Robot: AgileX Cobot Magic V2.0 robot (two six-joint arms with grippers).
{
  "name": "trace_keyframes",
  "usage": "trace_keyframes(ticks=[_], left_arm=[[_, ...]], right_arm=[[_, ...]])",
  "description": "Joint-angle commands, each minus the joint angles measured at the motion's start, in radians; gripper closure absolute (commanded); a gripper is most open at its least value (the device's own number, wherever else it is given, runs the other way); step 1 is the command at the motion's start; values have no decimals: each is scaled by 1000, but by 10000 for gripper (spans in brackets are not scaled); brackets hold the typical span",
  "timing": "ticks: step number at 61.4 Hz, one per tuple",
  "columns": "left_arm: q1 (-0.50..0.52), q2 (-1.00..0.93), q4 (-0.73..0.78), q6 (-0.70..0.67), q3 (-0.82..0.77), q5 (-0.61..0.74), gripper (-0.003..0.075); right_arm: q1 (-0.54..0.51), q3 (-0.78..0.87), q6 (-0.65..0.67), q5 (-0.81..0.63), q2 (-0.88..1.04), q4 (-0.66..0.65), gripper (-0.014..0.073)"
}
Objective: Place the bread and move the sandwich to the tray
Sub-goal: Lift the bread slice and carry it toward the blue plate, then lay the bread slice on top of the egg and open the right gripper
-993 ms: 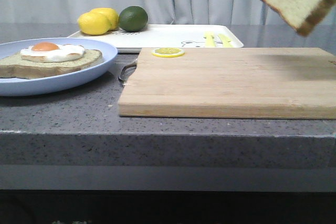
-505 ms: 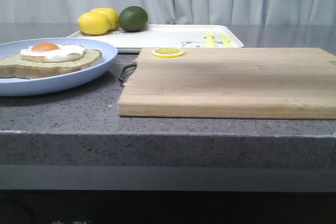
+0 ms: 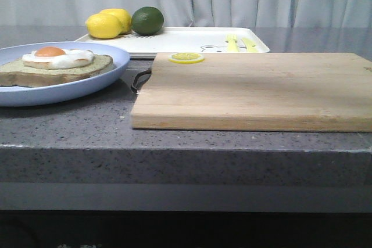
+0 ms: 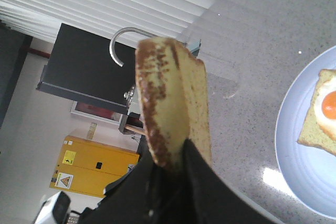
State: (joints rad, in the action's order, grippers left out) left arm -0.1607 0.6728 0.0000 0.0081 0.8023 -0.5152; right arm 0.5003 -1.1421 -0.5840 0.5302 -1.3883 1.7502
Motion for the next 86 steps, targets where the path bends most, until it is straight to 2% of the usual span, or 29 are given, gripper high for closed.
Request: trace_keyframes(ticks=[1, 21, 39, 53, 68, 75, 86], left_arm=[[-8, 4, 0, -8, 29, 79, 304], [-8, 4, 0, -8, 29, 77, 304], [-8, 4, -9, -8, 29, 77, 304], [-8, 4, -9, -8, 29, 77, 304], [-8, 4, -9, -8, 29, 75, 304], [-8, 4, -9, -8, 29, 74, 304], [-8, 4, -9, -8, 29, 74, 304]], right_arm=[[28, -30, -70, 3, -26, 179, 629], [120, -177, -47, -72, -237, 179, 629], [174, -327, 76, -149, -387, 179, 629], [189, -357, 92, -241, -438, 178, 629], [189, -357, 92, -269, -458, 178, 625], [189, -349, 90, -268, -471, 177, 574], [189, -322, 88, -267, -476, 176, 410]])
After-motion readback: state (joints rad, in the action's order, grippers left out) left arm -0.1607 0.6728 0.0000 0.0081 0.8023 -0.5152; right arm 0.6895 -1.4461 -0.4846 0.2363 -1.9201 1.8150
